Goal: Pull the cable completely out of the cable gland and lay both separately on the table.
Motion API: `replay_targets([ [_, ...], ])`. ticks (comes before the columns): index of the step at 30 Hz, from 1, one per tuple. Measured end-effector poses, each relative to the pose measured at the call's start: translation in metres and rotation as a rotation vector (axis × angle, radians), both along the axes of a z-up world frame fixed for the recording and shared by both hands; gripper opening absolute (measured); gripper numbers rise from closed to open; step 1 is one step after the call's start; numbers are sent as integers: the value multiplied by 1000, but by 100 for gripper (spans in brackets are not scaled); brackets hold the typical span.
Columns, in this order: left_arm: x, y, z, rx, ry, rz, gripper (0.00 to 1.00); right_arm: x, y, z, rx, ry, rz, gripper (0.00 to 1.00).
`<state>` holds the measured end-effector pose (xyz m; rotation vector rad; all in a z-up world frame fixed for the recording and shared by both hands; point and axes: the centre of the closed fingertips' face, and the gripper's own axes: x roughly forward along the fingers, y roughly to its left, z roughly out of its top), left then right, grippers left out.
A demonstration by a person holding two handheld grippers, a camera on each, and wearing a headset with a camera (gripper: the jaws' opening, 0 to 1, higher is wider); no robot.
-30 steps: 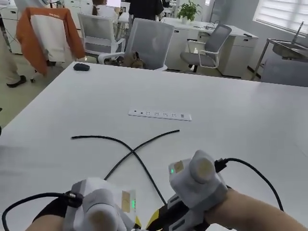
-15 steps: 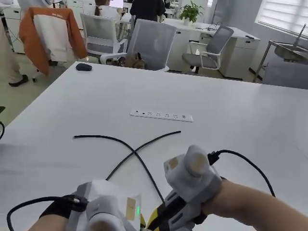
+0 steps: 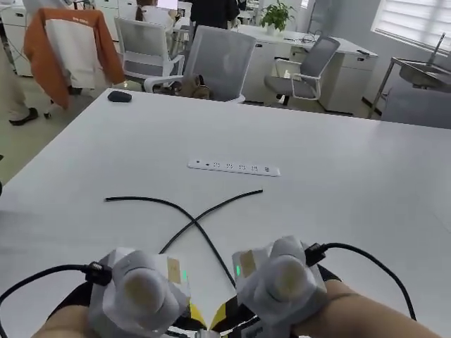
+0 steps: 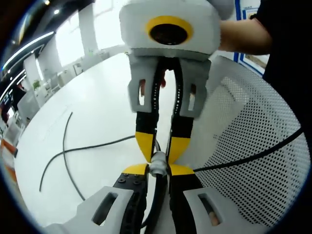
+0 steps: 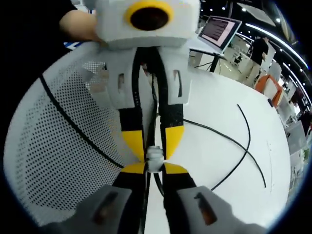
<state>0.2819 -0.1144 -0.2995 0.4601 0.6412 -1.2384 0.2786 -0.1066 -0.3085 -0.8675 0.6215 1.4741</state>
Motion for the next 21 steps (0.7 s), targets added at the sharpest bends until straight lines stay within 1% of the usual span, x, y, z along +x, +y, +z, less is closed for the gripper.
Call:
replay_targets([
  [2, 2, 1, 1, -26, 35, 29, 16, 1, 0, 2, -1, -44, 9, 9],
  [3, 2, 0, 2, -51, 70, 46, 16, 1, 0, 3, -8, -79, 27, 9],
  [4, 3, 1, 3, -73, 94, 66, 16, 1, 0, 4, -13, -115, 43, 9],
  [5, 3, 1, 4, -77, 97, 69, 16, 2, 0, 4, -12, -124, 36, 9],
  [6, 5, 2, 4, -87, 110, 80, 16, 1, 1, 5, -9, -122, 29, 10],
  [8, 5, 2, 4, -90, 112, 82, 17, 3, 1, 5, -3, -121, 19, 11],
  [9, 3, 0, 5, -85, 101, 72, 17, 3, 1, 5, 3, -91, -4, 11],
  [10, 2, 0, 4, -82, 97, 67, 17, 2, 0, 4, 2, -74, -8, 12],
  [11, 1, -2, 4, -68, 70, 39, 17, 1, -2, 3, -10, -19, -27, 12],
  [12, 2, -2, 4, -53, 40, 26, 17, 3, -2, 3, -7, -17, -21, 12],
  [13, 3, -2, 2, -25, 7, 9, 17, 4, -1, 3, -2, -18, -4, 12],
  [14, 4, -2, 1, -7, -12, 2, 17, 4, -2, 2, -5, 4, 10, 12],
  [15, 2, -4, 1, 0, -17, -4, 17, 3, -2, 2, -9, 17, 13, 13],
  [16, 1, -5, 0, 3, -22, -14, 17, 1, -5, 0, -35, 78, 6, 14],
  [17, 0, -5, 0, 17, -46, -38, 17, 2, -6, -1, -44, 102, 4, 17],
  [18, 1, -4, -1, 34, -71, -51, 17, 5, -4, 1, -36, 103, 20, 19],
  [19, 1, -4, -1, 50, -100, -73, 17, 5, -3, 1, -31, 115, 23, 18],
  [20, 1, -4, -1, 56, -122, -88, 17, 2, -2, 2, -29, 153, 19, 17],
  [21, 1, -5, 0, 59, -131, -90, 17, 1, -1, 2, -25, 172, 14, 16],
])
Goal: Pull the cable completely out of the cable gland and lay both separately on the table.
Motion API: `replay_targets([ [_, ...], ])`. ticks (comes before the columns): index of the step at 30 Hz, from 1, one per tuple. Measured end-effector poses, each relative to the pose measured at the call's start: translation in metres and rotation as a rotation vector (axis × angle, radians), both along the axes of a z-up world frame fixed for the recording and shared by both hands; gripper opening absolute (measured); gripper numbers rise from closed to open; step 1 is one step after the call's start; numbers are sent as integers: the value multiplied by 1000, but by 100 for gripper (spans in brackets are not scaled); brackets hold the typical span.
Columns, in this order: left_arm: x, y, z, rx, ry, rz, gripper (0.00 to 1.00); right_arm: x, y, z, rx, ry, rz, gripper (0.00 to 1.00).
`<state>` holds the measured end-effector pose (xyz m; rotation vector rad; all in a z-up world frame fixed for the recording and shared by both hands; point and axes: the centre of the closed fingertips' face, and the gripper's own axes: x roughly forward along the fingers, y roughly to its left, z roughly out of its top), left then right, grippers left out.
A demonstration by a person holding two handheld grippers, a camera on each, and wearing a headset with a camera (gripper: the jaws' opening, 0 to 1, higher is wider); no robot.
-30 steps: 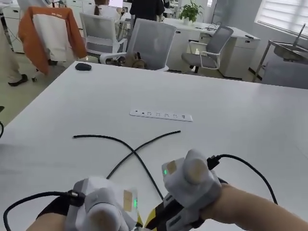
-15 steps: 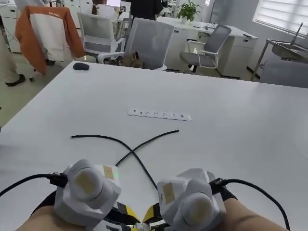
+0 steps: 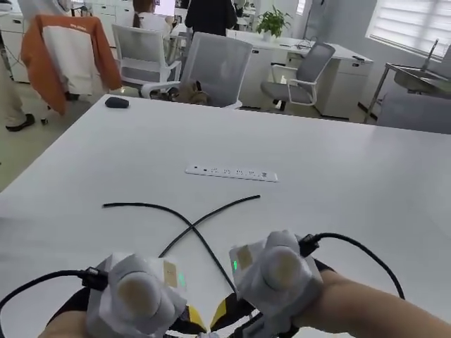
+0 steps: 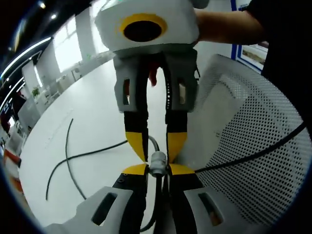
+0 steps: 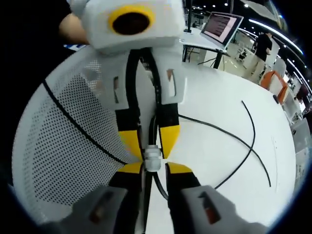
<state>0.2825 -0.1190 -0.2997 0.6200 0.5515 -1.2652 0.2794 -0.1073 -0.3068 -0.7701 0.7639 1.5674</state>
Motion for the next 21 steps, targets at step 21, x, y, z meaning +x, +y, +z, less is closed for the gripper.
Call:
replay_targets([
  [21, -1, -2, -6, 84, -90, -61, 17, -4, 0, -9, -14, -39, -44, 11],
])
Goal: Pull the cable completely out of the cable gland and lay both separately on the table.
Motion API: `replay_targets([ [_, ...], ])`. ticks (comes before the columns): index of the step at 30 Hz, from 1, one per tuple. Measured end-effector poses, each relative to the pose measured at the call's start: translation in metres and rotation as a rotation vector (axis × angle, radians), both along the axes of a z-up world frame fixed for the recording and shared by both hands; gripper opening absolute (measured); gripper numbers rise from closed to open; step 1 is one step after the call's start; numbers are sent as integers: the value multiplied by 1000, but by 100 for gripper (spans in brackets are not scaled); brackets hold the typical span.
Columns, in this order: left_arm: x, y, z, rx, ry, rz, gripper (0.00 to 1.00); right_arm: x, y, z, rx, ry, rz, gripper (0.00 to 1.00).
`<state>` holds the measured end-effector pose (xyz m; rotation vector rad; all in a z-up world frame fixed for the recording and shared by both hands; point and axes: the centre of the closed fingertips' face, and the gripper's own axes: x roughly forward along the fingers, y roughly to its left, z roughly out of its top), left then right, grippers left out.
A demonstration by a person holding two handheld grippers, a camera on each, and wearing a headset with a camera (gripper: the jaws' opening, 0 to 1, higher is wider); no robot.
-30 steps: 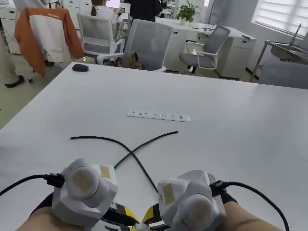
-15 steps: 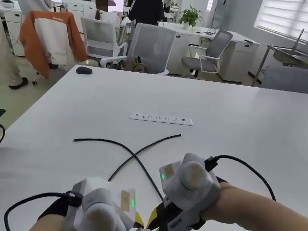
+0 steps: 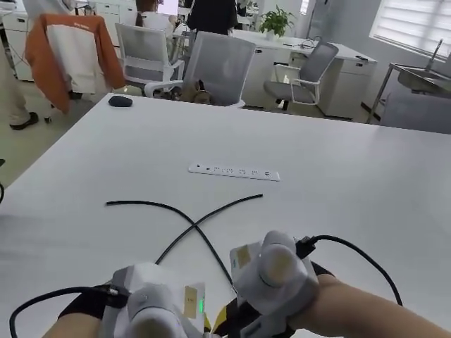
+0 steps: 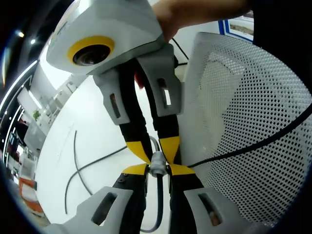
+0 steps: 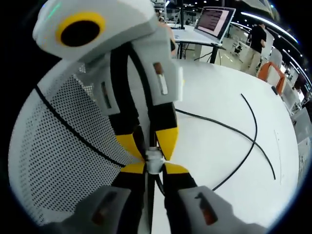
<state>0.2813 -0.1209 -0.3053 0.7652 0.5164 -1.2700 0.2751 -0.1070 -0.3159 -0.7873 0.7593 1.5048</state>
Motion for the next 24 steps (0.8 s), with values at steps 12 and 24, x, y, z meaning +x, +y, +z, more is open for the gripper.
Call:
replay_targets([
  [12, 7, 6, 4, -155, 236, 161, 17, 8, 2, 3, -13, -156, 7, 12],
  [24, 11, 12, -2, -76, 134, 148, 18, 31, -9, -2, 55, -252, -193, 21],
])
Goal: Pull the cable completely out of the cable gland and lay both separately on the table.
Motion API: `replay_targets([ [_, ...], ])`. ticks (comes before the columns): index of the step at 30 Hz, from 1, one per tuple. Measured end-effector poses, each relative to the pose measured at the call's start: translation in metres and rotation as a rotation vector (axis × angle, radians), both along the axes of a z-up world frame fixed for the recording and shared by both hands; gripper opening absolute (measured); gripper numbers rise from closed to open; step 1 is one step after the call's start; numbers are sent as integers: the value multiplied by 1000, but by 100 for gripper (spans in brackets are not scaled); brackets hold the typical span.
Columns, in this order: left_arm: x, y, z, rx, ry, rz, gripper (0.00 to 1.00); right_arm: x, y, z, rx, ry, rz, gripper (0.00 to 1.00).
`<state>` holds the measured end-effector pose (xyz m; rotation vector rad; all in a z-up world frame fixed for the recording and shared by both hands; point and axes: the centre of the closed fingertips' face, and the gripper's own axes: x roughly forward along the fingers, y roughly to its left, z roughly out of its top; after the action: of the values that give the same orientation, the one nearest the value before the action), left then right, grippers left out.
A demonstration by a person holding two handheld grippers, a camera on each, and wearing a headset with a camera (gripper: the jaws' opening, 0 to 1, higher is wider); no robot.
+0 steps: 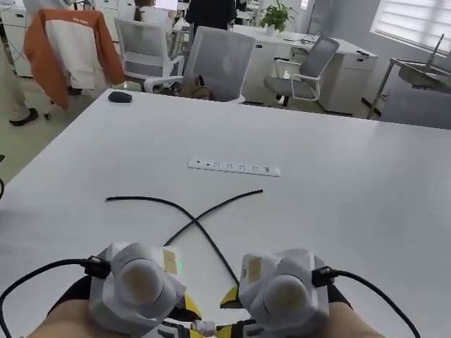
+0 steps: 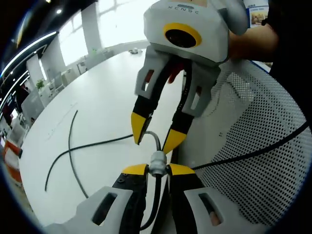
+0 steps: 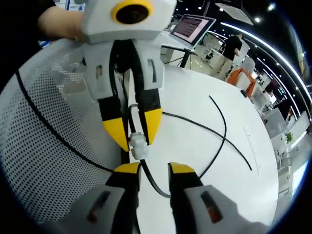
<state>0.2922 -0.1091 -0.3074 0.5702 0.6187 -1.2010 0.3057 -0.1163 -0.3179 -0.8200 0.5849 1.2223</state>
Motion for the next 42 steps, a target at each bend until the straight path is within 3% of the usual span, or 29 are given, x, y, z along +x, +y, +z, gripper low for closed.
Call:
replay_targets([
  [7, 7, 4, 2, -14, -13, 18, 17, -5, 8, -4, -20, -16, 53, 5],
  [9, 7, 7, 1, -21, 17, 33, 17, -2, 6, -6, -40, -30, 54, 4],
  [13, 7, 11, 0, -13, 17, 51, 17, 5, -5, -13, -75, -21, 20, 3],
  [18, 10, 13, 0, -14, 15, 68, 17, 12, -12, -14, -68, 0, -37, 4],
  [22, 9, 13, -2, -6, 19, 70, 17, 17, -32, -25, -185, -25, -69, 4],
  [24, 7, 12, -3, -5, 24, 65, 17, 16, -44, -34, -234, 4, -106, 4],
  [28, 6, 10, -3, -1, 21, 58, 17, 22, -54, -37, -261, 0, -145, 4],
  [31, 6, 11, -3, 1, 19, 60, 17, 15, -51, -40, -277, 8, -105, 5],
  [34, 2, 11, -6, 14, 28, 47, 17, 11, -44, -39, -261, 13, -76, 6],
  [37, 2, 10, -7, 22, 23, 39, 17, -1, -20, -30, -145, 51, -13, 12],
  [42, 2, 7, -6, 16, 16, 29, 17, -13, 11, -9, 5, 39, 67, 15],
])
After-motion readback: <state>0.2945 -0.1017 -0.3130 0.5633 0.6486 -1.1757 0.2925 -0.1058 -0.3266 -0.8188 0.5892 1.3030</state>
